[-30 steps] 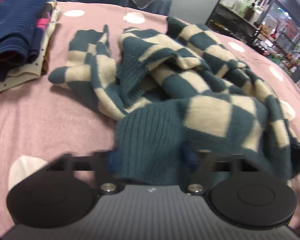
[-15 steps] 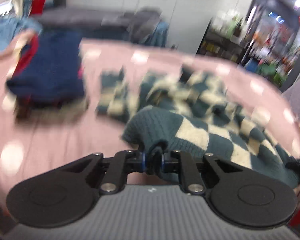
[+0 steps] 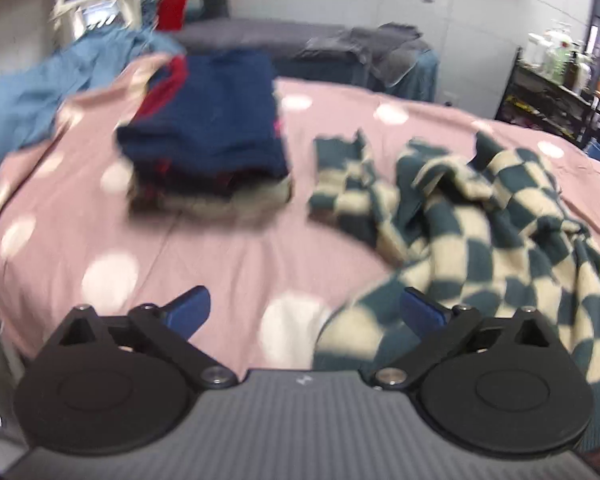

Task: Fold small clothes

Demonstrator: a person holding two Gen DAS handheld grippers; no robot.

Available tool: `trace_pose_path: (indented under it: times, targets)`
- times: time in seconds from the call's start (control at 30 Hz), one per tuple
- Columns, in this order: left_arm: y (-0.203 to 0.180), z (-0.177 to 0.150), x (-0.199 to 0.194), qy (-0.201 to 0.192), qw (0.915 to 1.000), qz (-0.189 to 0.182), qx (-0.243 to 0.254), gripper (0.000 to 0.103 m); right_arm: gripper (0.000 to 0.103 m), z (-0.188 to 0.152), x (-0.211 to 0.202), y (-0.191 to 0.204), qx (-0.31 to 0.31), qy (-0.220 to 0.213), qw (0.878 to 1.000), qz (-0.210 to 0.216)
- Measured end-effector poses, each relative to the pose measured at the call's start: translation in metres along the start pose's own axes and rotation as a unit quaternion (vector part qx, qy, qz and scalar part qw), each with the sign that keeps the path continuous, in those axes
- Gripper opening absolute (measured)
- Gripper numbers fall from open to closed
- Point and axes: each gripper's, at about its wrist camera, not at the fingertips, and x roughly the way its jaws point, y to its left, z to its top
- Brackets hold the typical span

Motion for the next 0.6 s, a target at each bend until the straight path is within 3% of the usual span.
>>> trace_pose_path:
  times: [0.1,0.2,0.27,0.47,0.5,0.53,0.57,0.6]
  targets:
    - [-0.029,0.012,0.020,-0.001,0.9986,-0.048,0.023,0.103,0.103,0.023,0.048,0.039,-0.049,-0.009,0.996,0.078]
    - [-0.055,-0.001,0.042,0.026,0.9971,-0.050,0.051,0.103,0.103,0.042,0.110,0.085,-0.114,-0.004,0.988,0.104]
    - [-0.066,-0.011,0.052,0.051,0.9959,-0.049,0.056,0.103,0.103,0.053,0.152,0.104,-0.139,0.001,0.985,0.106]
    - [-0.052,-0.038,0.044,0.073,0.9949,-0.061,0.034,0.103,0.099,0.062,0.237,0.125,-0.186,0.024,0.981,0.044]
    - [-0.048,-0.039,0.043,0.075,0.9949,-0.061,0.028,0.103,0.058,0.062,0.246,0.123,-0.175,0.036,0.982,0.054]
    - [-0.043,-0.039,0.042,0.076,0.9950,-0.060,0.022,0.103,0.026,0.064,0.251,0.116,-0.156,0.041,0.985,0.067]
    - [-0.040,-0.039,0.041,0.076,0.9952,-0.059,0.015,0.103,0.017,0.067,0.250,0.106,-0.130,0.036,0.989,0.066]
    - [-0.037,-0.040,0.040,0.076,0.9954,-0.057,0.009,0.103,0.016,0.070,0.241,0.094,-0.103,0.025,0.992,0.066]
